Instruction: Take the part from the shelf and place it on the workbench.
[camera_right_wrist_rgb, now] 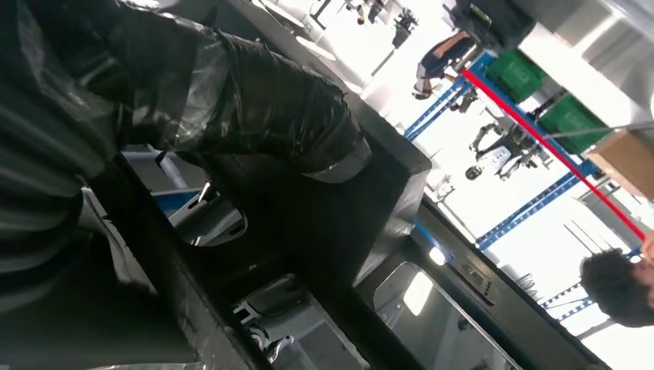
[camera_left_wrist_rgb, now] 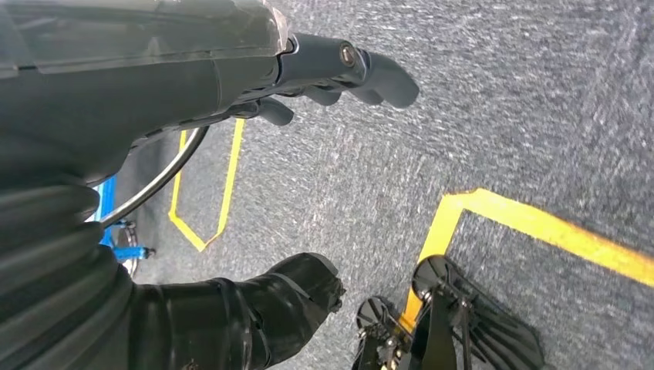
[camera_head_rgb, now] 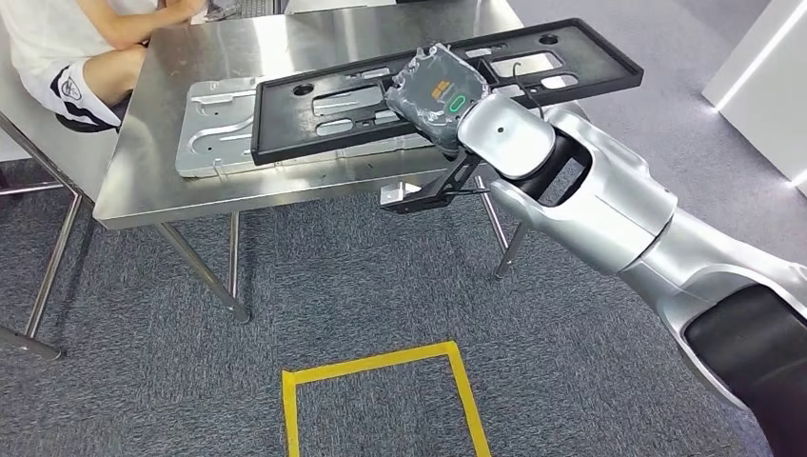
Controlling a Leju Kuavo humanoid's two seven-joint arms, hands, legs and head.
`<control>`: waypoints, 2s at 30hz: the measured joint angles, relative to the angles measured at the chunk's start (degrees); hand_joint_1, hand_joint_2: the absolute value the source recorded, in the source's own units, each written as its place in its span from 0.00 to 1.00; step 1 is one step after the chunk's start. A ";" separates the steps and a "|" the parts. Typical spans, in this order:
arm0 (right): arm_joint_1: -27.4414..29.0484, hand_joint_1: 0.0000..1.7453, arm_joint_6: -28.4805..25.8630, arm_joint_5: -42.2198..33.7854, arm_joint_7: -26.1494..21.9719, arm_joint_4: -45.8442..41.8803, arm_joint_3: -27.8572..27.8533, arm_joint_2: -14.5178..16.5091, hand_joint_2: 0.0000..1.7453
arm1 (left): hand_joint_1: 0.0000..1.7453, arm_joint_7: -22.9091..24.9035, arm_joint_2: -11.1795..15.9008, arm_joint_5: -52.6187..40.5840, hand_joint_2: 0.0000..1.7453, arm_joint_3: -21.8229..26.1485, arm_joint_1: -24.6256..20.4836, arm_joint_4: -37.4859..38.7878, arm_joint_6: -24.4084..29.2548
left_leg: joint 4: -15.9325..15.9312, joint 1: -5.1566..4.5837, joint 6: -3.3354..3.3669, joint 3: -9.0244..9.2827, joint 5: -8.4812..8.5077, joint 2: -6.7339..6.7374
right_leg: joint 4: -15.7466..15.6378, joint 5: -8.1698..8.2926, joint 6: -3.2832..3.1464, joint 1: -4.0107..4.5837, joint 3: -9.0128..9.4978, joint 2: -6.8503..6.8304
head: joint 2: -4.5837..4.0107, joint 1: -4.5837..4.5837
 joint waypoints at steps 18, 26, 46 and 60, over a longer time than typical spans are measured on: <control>-0.44 1.00 -0.15 -0.64 -0.70 0.44 0.37 -0.63 1.00 | 0.00 -0.31 -0.04 0.05 1.00 0.02 0.04 -0.02 -0.01 | 10.12 0.42 -2.20 -0.28 -8.13 -0.06 | -2.07 4.61 -2.54 -0.19 -3.84 -0.07 | -0.01 0.15; -0.25 1.00 -0.15 -0.77 -0.73 0.63 0.54 -0.66 1.00 | 0.00 -0.22 0.02 0.05 1.00 0.04 0.24 -0.02 -0.01 | 1.54 -0.07 -1.31 -2.22 1.28 0.07 | -1.79 1.37 -1.83 0.17 -0.66 0.19 | 0.00 0.16; -0.41 1.00 -0.14 -1.20 -0.63 1.29 0.92 -0.89 1.00 | 0.00 0.55 -0.02 0.17 1.00 0.11 -0.25 -0.09 0.17 | 1.90 0.12 -1.79 3.66 -5.92 -0.18 | -1.69 4.96 -1.95 -0.07 -5.20 -0.05 | 0.00 0.23; 0.20 1.00 -0.36 -1.32 -0.71 2.44 1.77 0.36 1.00 | 0.00 0.61 -0.02 0.12 1.00 0.14 -0.13 -0.11 0.11 | 0.56 0.29 -0.76 -1.66 0.55 -0.09 | -1.49 0.00 -0.64 0.07 -0.64 0.11 | 0.00 0.23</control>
